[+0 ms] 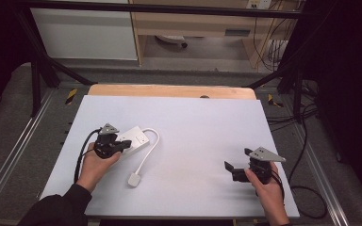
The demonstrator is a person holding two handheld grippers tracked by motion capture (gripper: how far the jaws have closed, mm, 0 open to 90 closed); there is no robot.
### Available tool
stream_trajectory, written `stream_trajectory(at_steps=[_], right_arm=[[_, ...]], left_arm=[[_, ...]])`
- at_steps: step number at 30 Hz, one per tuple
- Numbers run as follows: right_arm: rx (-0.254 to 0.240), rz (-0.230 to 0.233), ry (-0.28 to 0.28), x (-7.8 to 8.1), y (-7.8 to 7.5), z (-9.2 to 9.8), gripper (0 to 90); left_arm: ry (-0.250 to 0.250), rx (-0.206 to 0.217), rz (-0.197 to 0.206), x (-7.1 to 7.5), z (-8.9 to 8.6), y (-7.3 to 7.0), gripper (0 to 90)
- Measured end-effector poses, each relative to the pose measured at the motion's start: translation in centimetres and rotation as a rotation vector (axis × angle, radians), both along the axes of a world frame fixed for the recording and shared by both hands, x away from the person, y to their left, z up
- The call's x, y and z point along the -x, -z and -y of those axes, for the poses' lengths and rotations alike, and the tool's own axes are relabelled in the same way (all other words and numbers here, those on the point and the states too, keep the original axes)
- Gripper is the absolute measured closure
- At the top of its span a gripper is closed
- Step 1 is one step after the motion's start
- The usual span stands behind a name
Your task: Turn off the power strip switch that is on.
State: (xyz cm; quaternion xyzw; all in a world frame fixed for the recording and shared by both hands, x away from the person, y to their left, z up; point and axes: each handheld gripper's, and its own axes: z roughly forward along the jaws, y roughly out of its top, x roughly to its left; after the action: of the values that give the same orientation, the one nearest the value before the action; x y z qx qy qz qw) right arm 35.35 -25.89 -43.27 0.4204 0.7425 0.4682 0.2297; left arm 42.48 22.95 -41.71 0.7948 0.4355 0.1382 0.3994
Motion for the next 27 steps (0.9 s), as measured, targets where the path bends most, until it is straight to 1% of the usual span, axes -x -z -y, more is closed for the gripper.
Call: stream_trajectory(at_steps=[6,12,17,24,27], right_arm=[[-0.001,-0.002,-0.001,0.0,-0.01,0.01,2.2],[-0.002,-0.002,-0.001,0.01,-0.02,0.02,2.2],[-0.002,0.0,-0.001,0.0,-0.01,0.05,2.2],[-0.001,-0.001,-0.002,0.0,-0.01,0.03,2.2],[0.0,0.0,-0.001,-0.03,0.01,0.02,2.2]], left_arm=[[0.002,0.001,0.009,-0.11,0.16,-0.25,89.7],[0.004,-0.001,0.019,-0.15,0.36,-0.42,87.6],[0.008,-0.004,0.034,-0.12,0.52,-0.58,84.1],[0.008,-0.005,0.05,-0.15,0.64,-0.68,76.7],[0.004,-0.003,0.058,-0.15,0.65,-0.75,72.1]])
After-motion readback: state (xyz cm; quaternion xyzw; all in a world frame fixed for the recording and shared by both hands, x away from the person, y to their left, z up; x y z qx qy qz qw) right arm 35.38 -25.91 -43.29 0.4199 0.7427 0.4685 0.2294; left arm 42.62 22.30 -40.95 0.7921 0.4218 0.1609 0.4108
